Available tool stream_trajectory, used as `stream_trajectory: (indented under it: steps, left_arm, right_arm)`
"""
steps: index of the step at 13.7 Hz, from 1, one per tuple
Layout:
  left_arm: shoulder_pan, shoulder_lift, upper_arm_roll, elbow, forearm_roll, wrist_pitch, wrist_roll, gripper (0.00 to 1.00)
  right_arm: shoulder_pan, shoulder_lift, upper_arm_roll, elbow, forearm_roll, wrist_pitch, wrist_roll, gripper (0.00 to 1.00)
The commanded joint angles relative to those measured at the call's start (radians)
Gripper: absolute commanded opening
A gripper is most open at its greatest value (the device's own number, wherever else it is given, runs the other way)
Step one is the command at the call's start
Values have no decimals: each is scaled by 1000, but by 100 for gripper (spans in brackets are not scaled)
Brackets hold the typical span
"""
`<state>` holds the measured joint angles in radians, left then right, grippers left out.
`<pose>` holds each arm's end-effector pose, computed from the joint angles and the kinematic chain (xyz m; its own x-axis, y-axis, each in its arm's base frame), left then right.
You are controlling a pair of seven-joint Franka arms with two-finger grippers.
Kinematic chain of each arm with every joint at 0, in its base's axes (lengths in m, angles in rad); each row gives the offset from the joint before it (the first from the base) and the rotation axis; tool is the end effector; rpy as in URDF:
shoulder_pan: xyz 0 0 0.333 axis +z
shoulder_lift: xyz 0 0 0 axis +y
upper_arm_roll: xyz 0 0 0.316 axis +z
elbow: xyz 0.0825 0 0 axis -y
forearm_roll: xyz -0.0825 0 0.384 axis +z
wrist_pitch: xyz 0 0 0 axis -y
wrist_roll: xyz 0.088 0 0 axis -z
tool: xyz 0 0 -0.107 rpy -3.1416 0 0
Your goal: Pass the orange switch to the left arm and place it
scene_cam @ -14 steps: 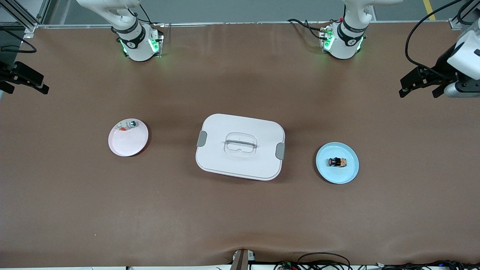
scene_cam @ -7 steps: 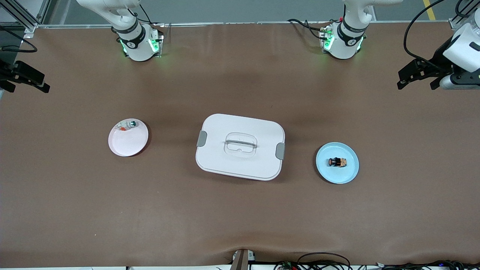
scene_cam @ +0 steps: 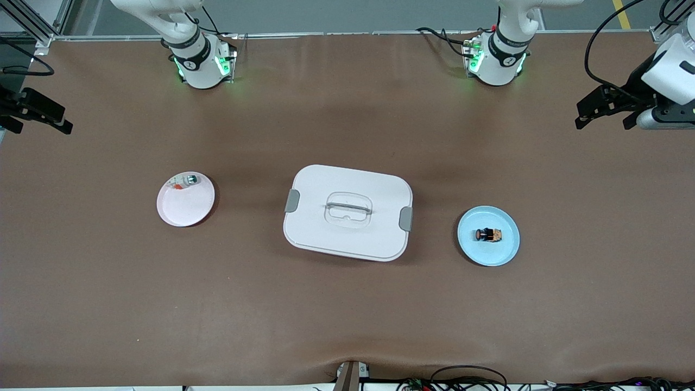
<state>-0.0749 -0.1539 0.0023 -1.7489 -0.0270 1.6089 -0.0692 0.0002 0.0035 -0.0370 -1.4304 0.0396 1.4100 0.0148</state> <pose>0.5069 -0.0396 0.6254 0.9999 -0.0024 0.0120 -0.0028 -0.9996 0.0282 0.5380 -0.0150 0.6739 0.9987 -0.0452 -0.0243 -0.0461 -0.9982 -0.0387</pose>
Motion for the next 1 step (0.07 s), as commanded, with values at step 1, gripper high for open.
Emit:
stream_trajectory:
  steps: [1]
  left_arm:
    - [7, -3, -5, 5, 15, -10, 17, 100]
  right_arm:
    - [-25, -11, 12, -1, 25, -5, 16, 100]
